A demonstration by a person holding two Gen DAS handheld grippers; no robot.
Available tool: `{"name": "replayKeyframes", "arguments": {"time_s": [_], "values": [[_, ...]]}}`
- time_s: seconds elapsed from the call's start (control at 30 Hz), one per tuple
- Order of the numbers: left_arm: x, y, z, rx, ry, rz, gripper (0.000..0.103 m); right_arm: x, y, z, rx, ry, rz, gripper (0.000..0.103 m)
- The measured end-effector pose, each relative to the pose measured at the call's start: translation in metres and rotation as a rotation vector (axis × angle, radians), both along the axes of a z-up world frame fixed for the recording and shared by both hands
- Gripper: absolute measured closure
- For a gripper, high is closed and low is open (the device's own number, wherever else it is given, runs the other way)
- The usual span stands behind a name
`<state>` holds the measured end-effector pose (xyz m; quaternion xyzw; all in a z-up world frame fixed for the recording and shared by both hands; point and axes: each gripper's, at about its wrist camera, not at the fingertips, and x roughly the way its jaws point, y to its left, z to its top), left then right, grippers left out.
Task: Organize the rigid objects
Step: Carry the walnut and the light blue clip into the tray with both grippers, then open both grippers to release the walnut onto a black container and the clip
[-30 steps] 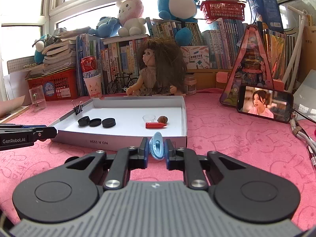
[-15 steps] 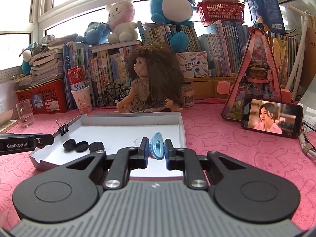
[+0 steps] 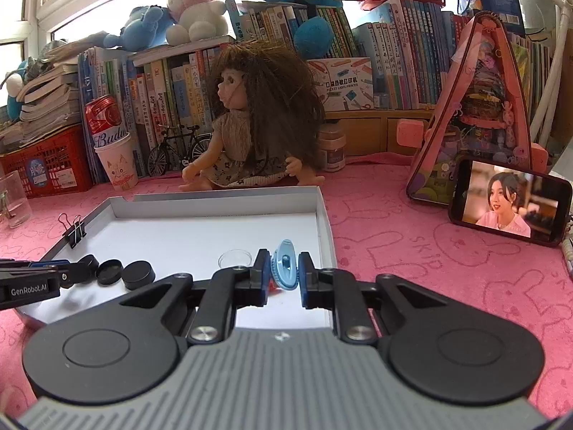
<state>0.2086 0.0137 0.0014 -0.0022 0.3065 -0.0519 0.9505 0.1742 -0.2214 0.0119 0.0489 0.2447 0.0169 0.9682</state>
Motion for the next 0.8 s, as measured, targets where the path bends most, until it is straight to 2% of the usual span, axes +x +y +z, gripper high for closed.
{"name": "replayKeyframes", "arguments": {"time_s": [0.27, 0.7, 0.8], "values": [[0.012, -0.002, -0.001, 0.029, -0.015, 0.018, 0.081, 0.029, -0.002, -0.005, 0.043, 0.088, -0.059, 0.082], [0.02, -0.004, -0.004, 0.02, -0.037, 0.033, 0.081, 0.042, 0.0, -0.014, 0.028, 0.127, -0.072, 0.082], [0.02, -0.003, -0.004, 0.016, -0.039, 0.034, 0.074, 0.042, -0.001, -0.014, 0.028, 0.125, -0.068, 0.078]]}}
